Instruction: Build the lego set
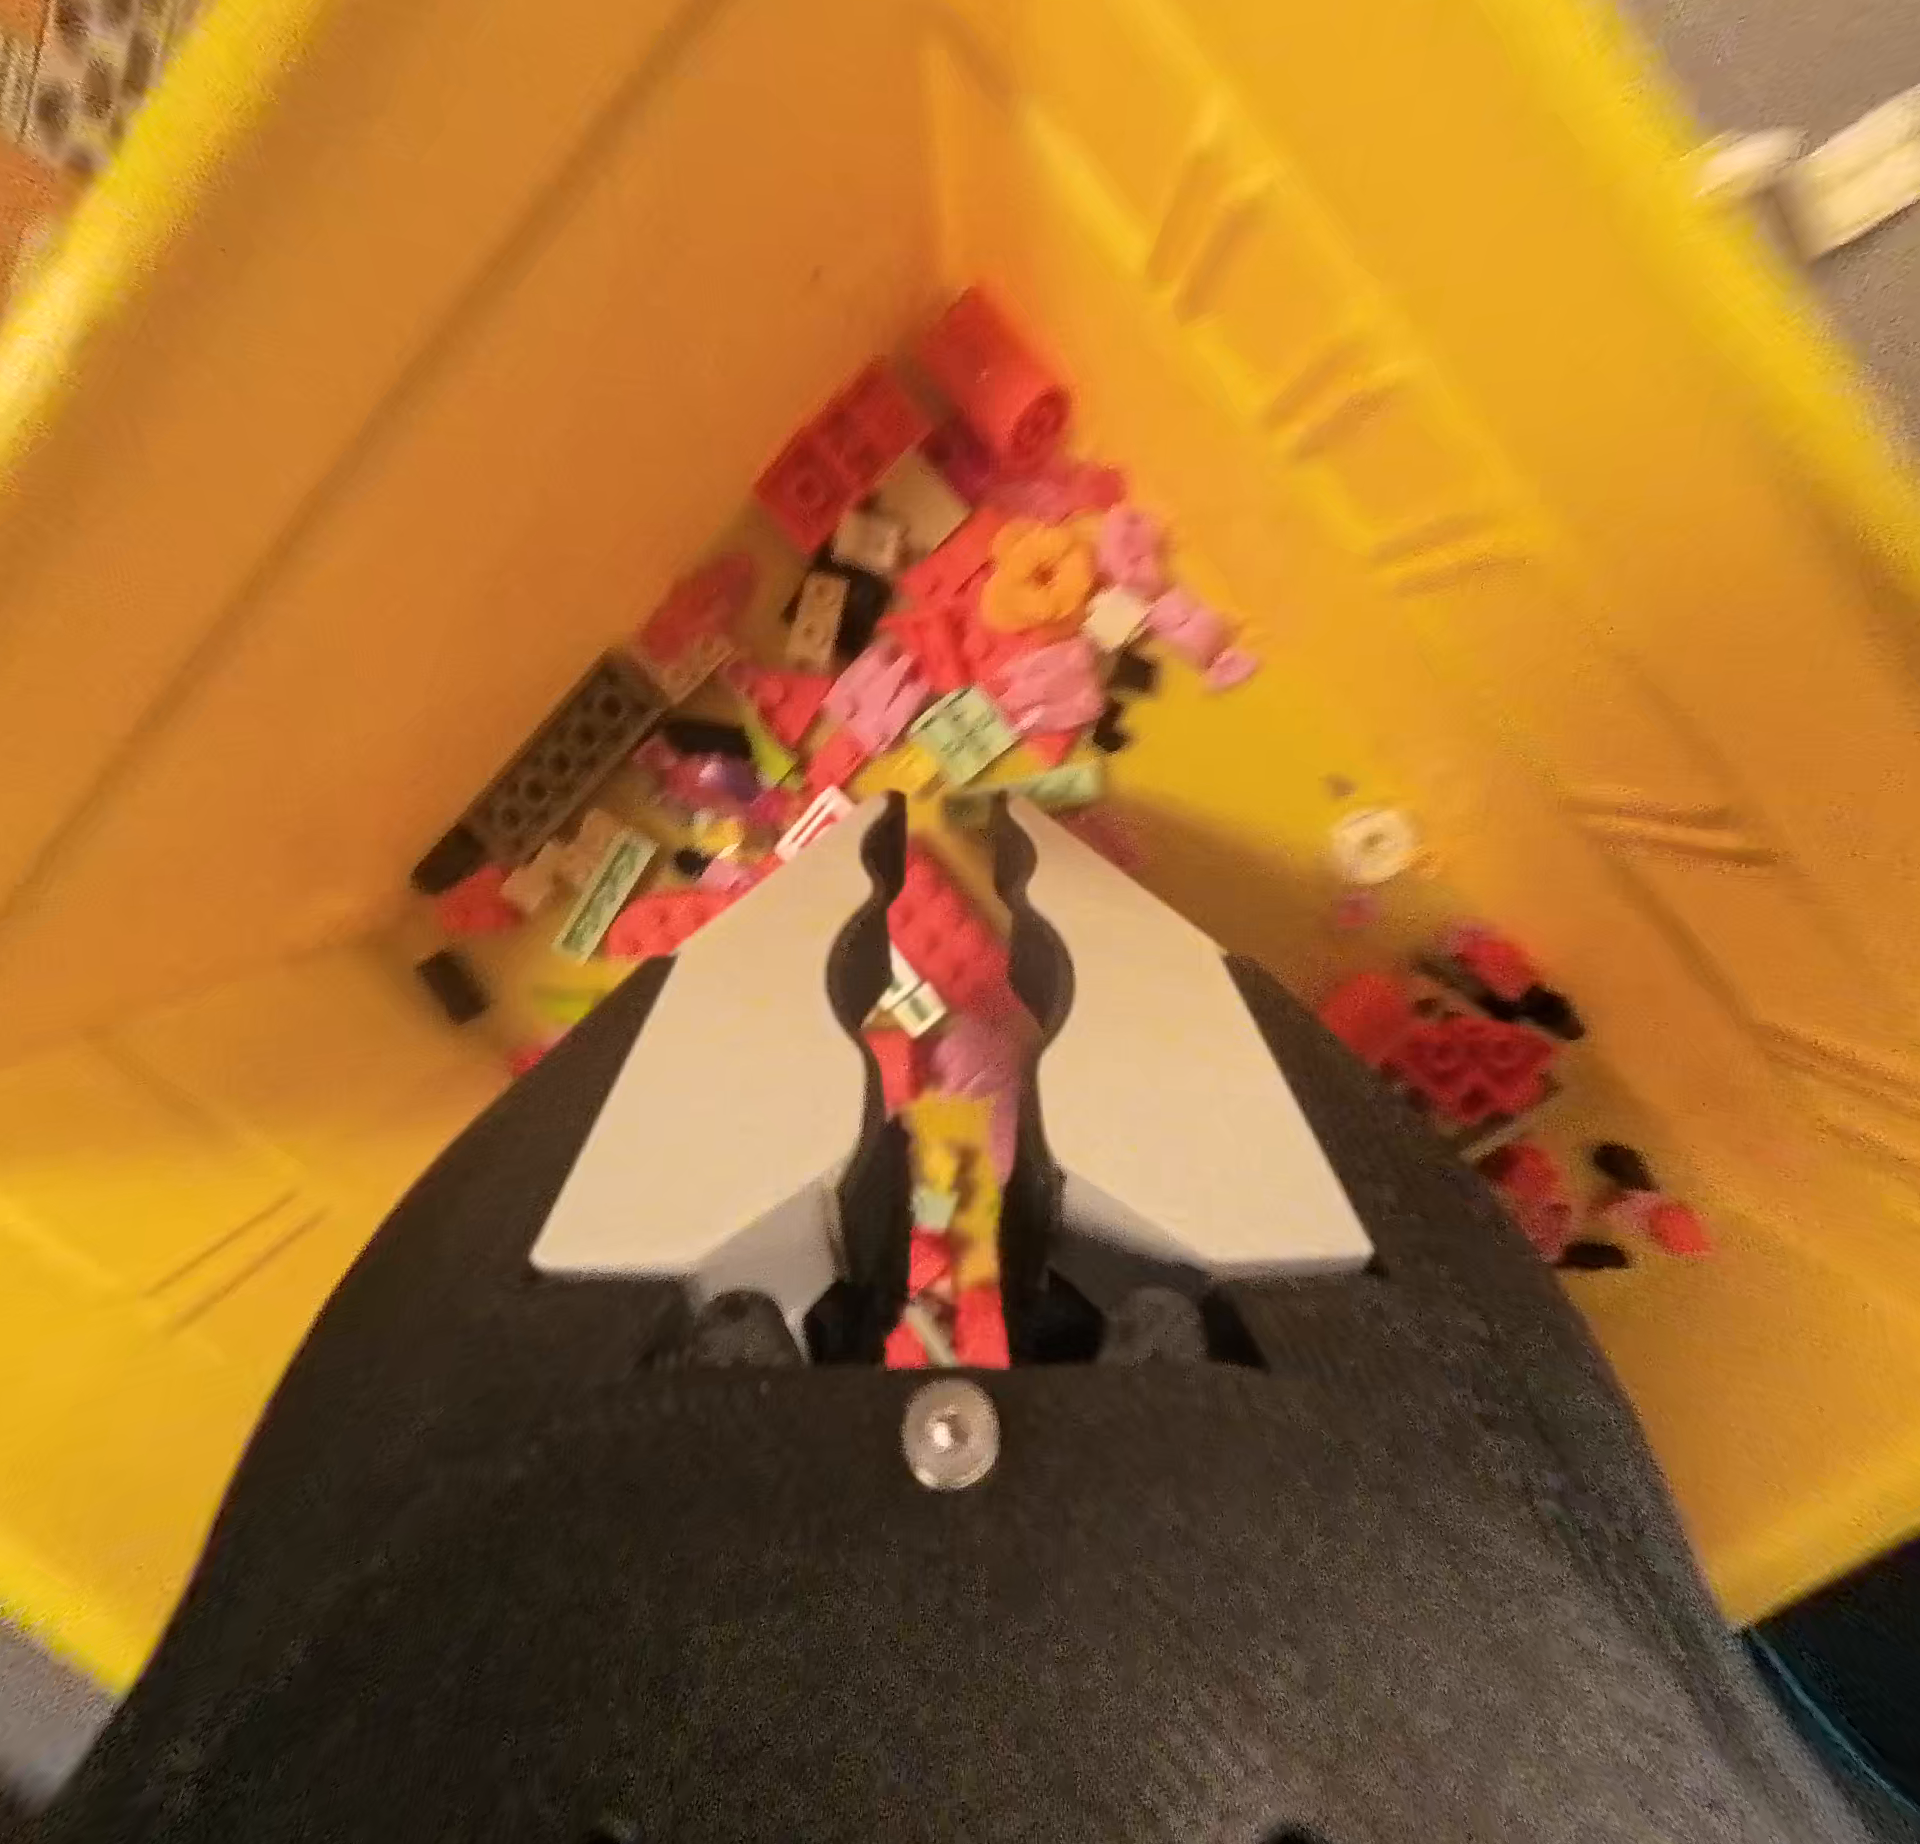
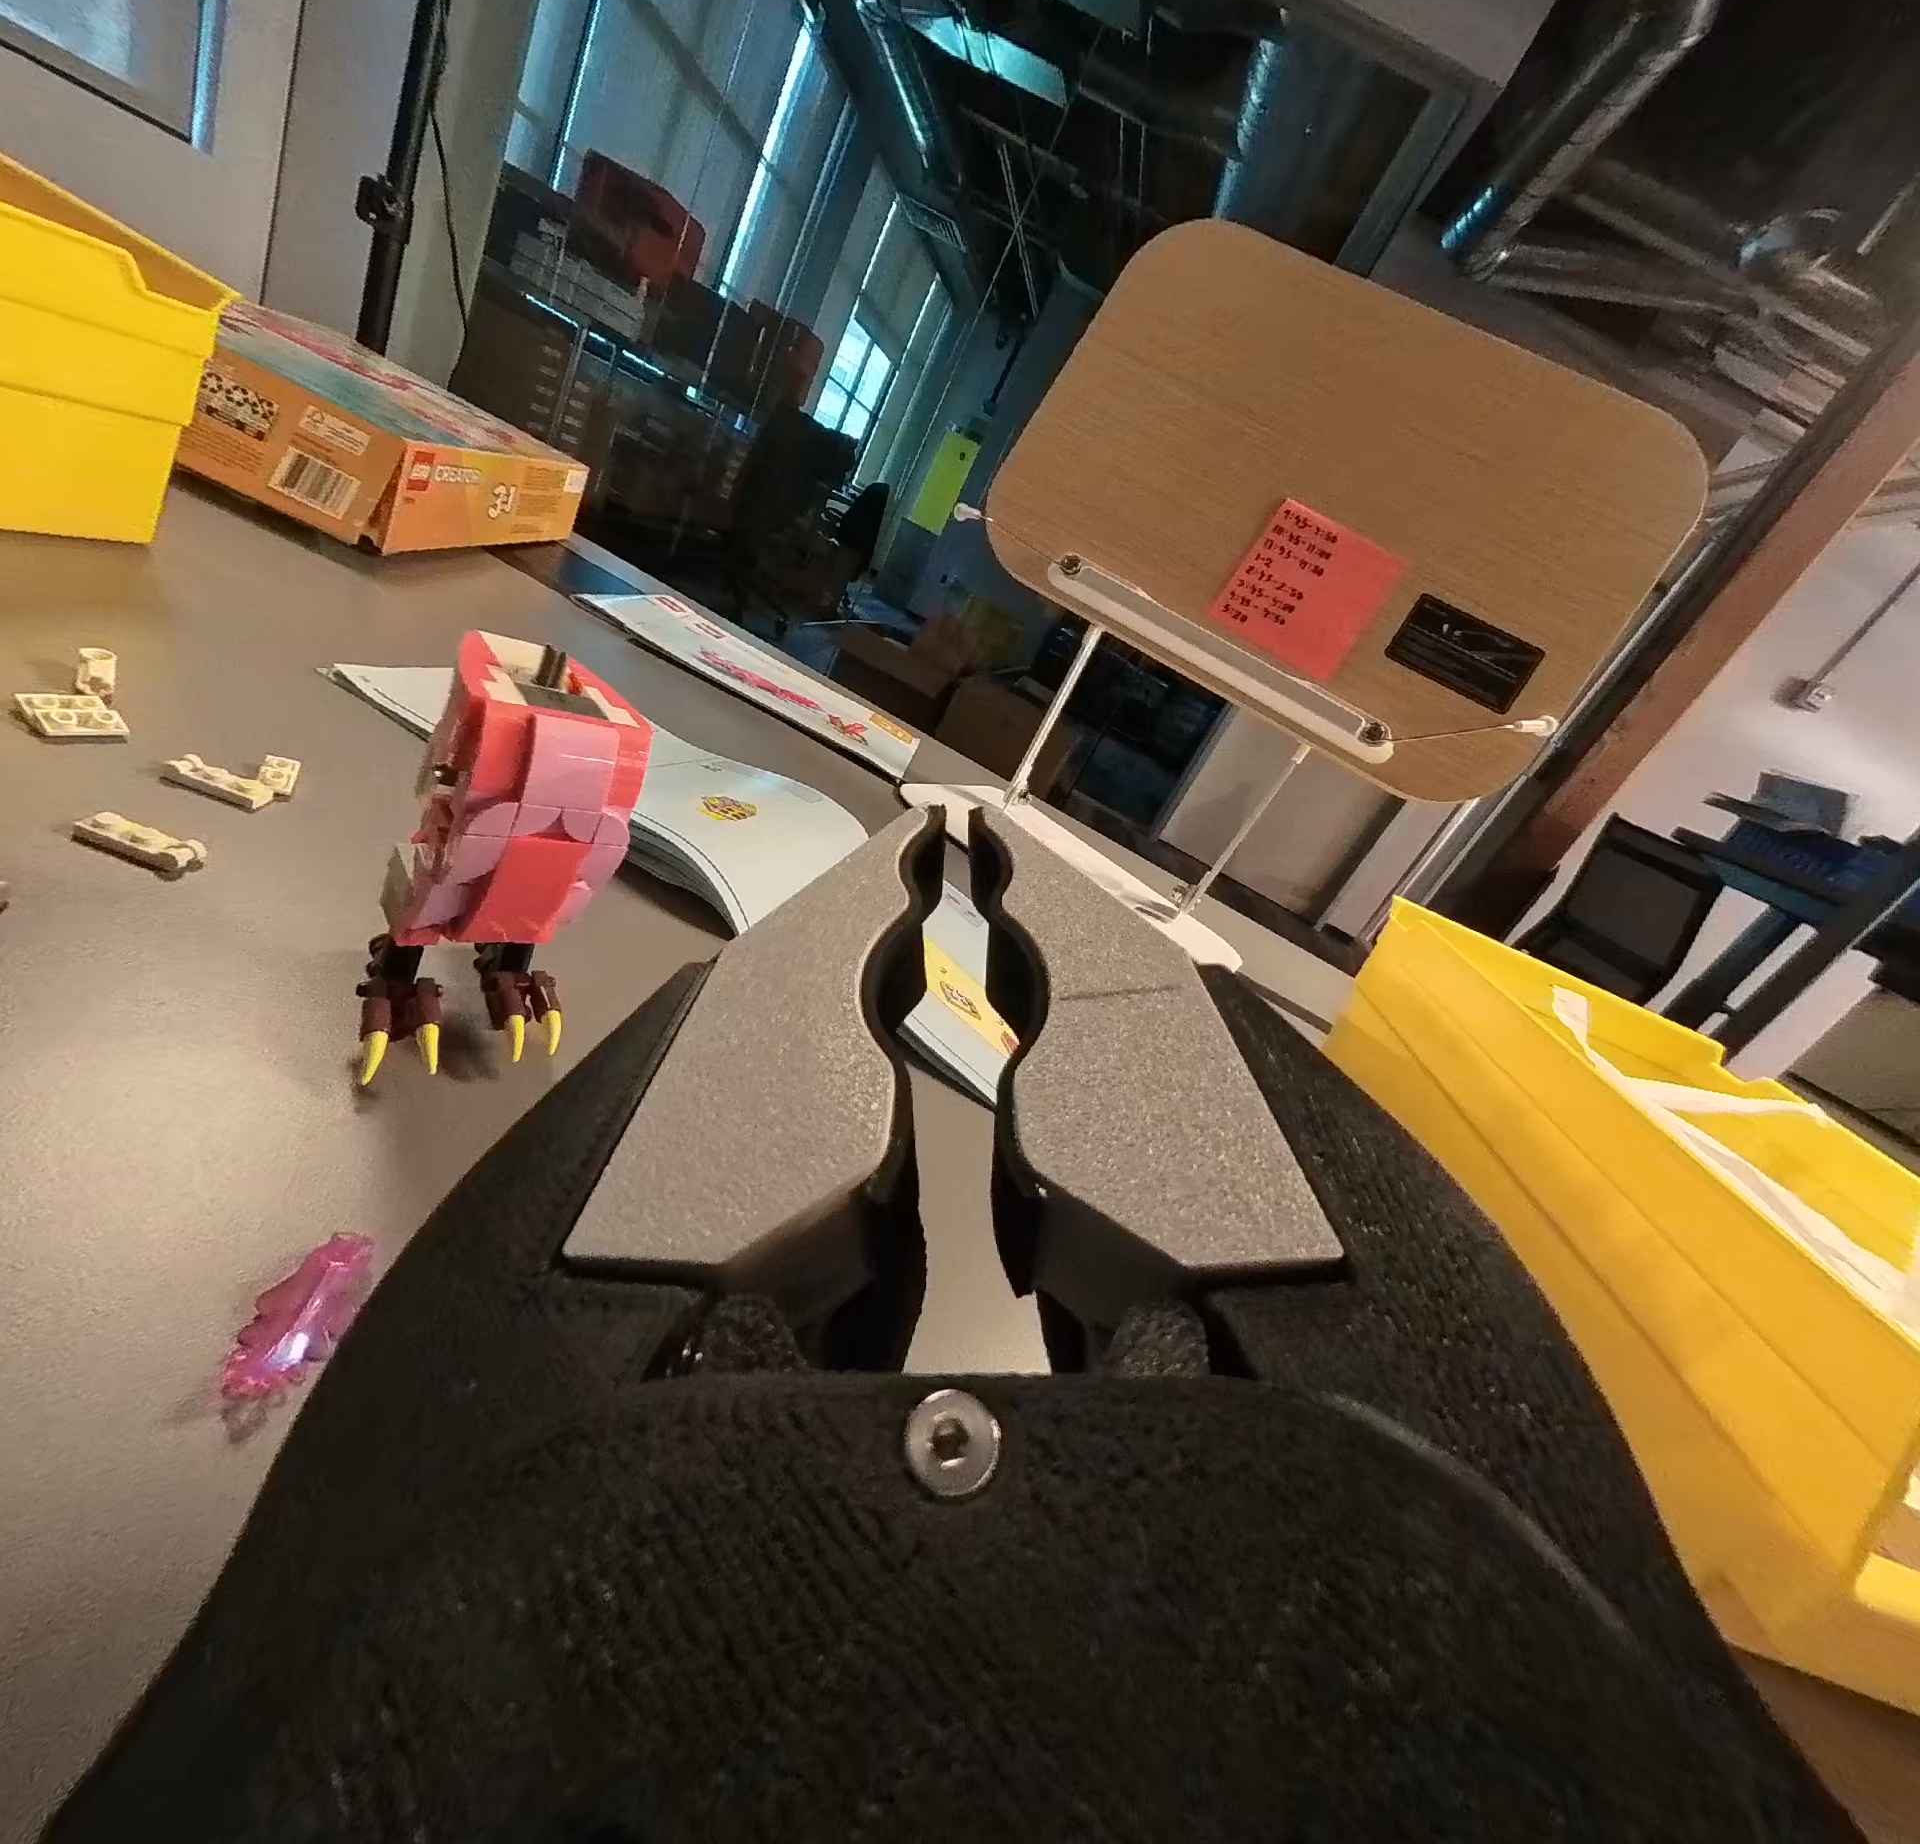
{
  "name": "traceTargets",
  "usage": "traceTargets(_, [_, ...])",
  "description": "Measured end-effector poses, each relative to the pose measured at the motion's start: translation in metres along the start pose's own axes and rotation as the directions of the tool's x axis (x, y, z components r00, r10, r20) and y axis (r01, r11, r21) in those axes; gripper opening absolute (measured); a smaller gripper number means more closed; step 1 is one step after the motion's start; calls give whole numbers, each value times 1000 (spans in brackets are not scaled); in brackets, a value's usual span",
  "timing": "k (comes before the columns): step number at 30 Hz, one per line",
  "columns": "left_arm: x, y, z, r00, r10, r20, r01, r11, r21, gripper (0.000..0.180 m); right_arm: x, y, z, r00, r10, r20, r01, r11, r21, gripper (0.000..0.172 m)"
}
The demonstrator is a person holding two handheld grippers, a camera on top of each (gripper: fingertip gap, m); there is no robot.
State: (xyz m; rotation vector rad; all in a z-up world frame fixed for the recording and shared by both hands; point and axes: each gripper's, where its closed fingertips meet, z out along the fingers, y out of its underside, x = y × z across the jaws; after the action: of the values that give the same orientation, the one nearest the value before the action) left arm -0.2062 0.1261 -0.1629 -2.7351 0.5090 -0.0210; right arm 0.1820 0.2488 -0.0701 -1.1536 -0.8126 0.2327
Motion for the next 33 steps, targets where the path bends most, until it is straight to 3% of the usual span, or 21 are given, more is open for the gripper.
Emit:
traceTargets(4, [32, -29, -5, 982, 40, -185, -12, 989, 146, 17, 0, 0, 0, 1000, -3, -3, 3, 1000, -2, 2])
traceTargets(14, [44, -30, 19, 984, -41, -171, 47, 998, 31, 9, -2, 0, 0, 999, -39, -8, 39, 999, -12, 2])
traceTargets(19, [9, -14, 11, 988, -152, 23, 153, 988, -24, 3, -6, 0, 1, 998, -65, 3, 65, 998, -11, 1])
traceTargets(22, [28, -12, -4, 976, -188, -114, 190, 982, 5, 1, -5, -1, 0, 999, -54, 0, 54, 998, -8, 1])
traceTargets(25, [61, 5, -18, 938, -189, -289, 183, 982, -48, 28, -1, 0, 0, 1000, -23, -7, 23, 1000, -8, 1])
traceTargets(29, [75, 41, -20, 973, -87, -213, 58, 988, -142, 48, 1, 1, 0, 1000, 5, -10, -5, 1000, -8, 1])
traceTargets(33, [99, 60, -29, 958, -63, -279, 13, 984, -178, 62, 1, 1, 0, 1000, 8, -7, -8, 1000, -5, 1])
